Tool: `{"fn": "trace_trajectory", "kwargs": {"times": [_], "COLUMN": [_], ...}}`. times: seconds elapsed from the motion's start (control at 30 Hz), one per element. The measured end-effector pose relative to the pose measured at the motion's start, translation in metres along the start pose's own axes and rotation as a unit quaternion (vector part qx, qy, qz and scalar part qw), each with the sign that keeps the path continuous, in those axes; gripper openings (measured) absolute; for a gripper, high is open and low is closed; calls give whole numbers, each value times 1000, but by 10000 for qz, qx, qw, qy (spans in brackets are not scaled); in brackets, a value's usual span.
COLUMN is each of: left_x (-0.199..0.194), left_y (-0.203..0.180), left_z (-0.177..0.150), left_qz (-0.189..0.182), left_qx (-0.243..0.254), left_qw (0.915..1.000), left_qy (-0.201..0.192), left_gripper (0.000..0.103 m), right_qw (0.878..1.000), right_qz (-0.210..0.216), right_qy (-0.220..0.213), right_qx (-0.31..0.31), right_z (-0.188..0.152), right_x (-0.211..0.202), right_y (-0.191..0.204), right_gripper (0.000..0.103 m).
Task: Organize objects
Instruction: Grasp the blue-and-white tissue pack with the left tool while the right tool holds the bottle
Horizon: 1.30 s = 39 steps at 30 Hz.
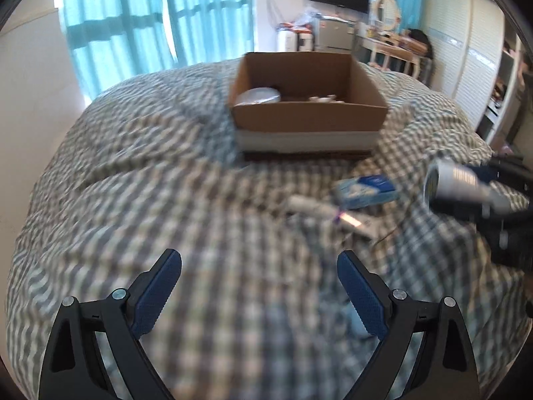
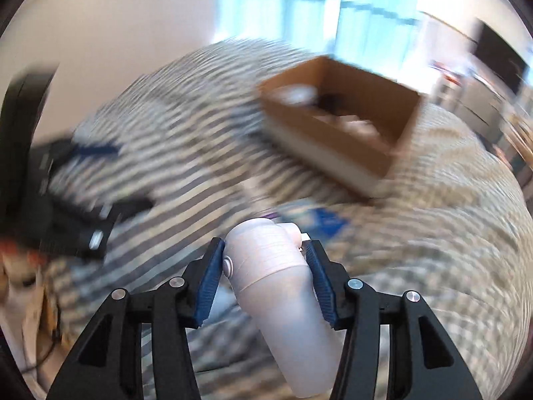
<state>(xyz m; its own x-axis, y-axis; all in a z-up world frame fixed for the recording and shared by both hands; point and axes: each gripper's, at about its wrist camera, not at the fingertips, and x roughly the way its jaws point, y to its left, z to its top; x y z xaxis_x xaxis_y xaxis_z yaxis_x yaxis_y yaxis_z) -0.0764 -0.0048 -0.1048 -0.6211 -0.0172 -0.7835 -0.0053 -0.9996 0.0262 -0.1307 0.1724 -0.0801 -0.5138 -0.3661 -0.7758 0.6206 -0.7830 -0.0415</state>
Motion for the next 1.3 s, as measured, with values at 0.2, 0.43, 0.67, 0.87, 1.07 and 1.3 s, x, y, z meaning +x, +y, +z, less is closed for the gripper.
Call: {"fn": "trace_trajectory", "kwargs": {"times": [0.2, 0.43, 0.67, 0.87, 1.07, 1.3], "left_x": [33, 72, 113, 143, 140, 88], "left_y": [-35, -77, -109, -102, -92, -84], "left_z": [33, 58, 54, 50, 47, 50], "left_qz": [-299, -699, -722, -775, -1143, -1087], "left_qx": [135, 253, 448, 169, -154, -66], "left_qw": [9995, 9970, 9952, 9935, 9900, 9935], "left_qy": [8, 227, 485, 813, 812, 324], "left_gripper": [97, 97, 97, 88, 75, 75], "right_qw": [9961, 9921, 9872, 9887, 9890, 9895], "right_qz": [-532, -642, -482, -506, -604, -806], "right_qy": [-290, -320, -178, -104, -172, -316], "right_qx": [639, 1029, 1508, 1410, 1338, 1159], "right_z": [16, 19, 2, -1, -2, 4], "right_x": [-11, 7, 29, 36, 33, 17], "right_y": [-47, -82, -108, -103, -97, -81], "right_gripper": [51, 51, 51, 51, 51, 51]}}
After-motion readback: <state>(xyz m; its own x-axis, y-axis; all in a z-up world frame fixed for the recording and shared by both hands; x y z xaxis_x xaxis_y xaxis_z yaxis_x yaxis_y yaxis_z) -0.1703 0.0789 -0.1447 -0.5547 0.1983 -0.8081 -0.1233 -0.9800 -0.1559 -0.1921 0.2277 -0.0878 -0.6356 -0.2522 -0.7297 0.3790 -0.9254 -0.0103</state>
